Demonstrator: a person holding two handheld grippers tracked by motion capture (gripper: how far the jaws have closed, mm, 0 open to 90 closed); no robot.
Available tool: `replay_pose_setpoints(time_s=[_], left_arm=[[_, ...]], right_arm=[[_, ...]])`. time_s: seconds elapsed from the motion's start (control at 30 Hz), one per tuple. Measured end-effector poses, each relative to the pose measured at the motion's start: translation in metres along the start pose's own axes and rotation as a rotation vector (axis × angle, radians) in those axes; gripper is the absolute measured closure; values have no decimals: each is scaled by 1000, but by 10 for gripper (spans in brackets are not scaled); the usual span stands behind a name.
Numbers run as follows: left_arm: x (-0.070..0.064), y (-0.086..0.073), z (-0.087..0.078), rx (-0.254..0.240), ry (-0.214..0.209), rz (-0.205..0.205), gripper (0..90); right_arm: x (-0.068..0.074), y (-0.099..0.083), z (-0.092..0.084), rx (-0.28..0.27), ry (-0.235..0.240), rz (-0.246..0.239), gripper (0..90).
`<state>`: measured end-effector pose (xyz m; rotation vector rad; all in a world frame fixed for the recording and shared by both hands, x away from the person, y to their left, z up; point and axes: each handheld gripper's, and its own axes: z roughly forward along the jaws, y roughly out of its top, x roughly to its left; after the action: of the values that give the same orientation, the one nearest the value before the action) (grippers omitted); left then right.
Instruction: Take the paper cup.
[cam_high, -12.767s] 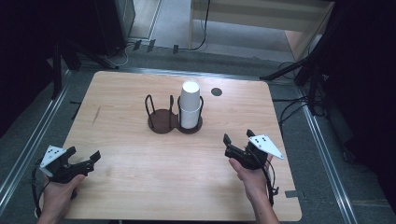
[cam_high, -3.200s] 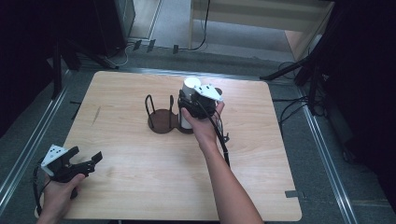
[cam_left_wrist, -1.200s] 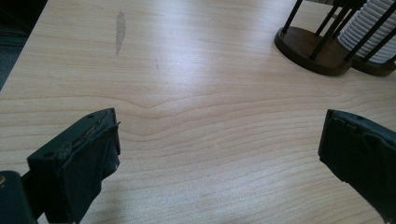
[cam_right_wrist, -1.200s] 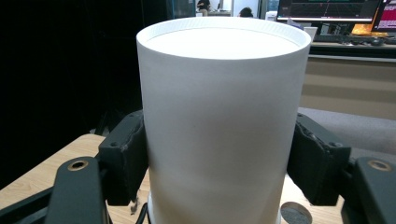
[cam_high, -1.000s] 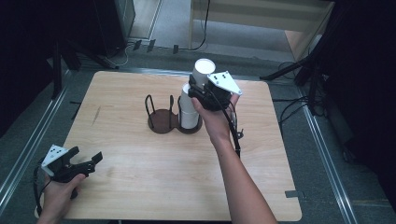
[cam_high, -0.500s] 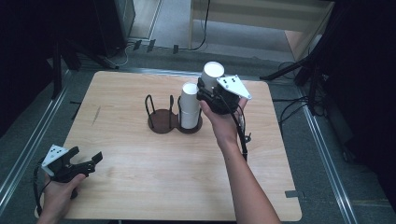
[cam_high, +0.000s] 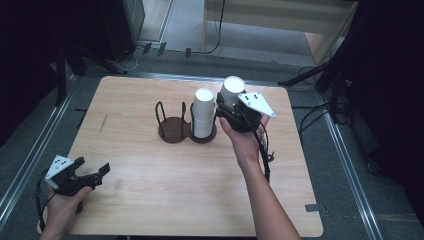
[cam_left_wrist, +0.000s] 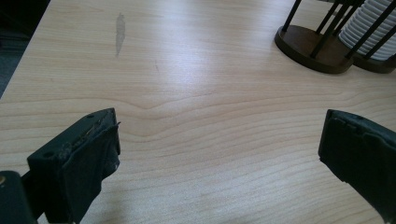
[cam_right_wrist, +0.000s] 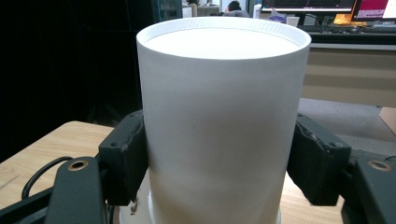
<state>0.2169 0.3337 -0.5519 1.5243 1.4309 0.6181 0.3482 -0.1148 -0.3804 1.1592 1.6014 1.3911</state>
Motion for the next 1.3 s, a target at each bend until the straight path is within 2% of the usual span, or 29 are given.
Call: replay_pose_setpoints(time_s=[0.1, 0.3, 0.43, 0.57, 0.63, 0.8, 0.83, 0.93, 0.97, 1.0, 1.13, 1.17, 1.2, 1.3], left_arm=[[0, 0, -1, 5, -2, 7, 0], [-6, 1, -3, -4, -31, 67, 0], [-7, 3, -3, -3, -29, 67, 0], [-11, 7, -5, -28, -39, 55, 0], [-20, 10, -2, -29, -42, 74, 0], [-36, 16, 2, -38, -64, 73, 0], [-36, 16, 2, -38, -64, 73, 0], [-51, 24, 3, -40, -64, 93, 0], [-51, 24, 3, -40, -64, 93, 0], [-63, 27, 3, -38, -56, 130, 0], [-85, 35, 7, -23, -82, 176, 0], [-85, 35, 7, -23, -82, 176, 0], [-92, 38, 10, -19, -97, 183, 0], [-101, 43, 16, -19, -120, 172, 0]], right_arm=[[-1, -4, -5, 3, -3, -8, 282], [-3, -14, -14, 7, -4, -6, 282], [-7, -20, -19, 14, 1, 9, 282], [-9, -25, -24, 16, 2, 11, 283], [-10, -27, -27, 14, 5, 6, 282], [-11, -31, -34, 19, 34, 11, 281], [-11, -31, -34, 19, 34, 11, 281], [-12, -37, -41, 19, 35, 10, 281], [-12, -39, -43, 22, 37, 6, 281], [-13, -41, -45, 22, 36, 4, 281], [-16, -48, -49, 31, 35, 2, 282], [-16, -48, -49, 31, 35, 2, 282], [-18, -52, -50, 38, 36, 6, 282], [-21, -58, -52, 47, 35, 10, 283]])
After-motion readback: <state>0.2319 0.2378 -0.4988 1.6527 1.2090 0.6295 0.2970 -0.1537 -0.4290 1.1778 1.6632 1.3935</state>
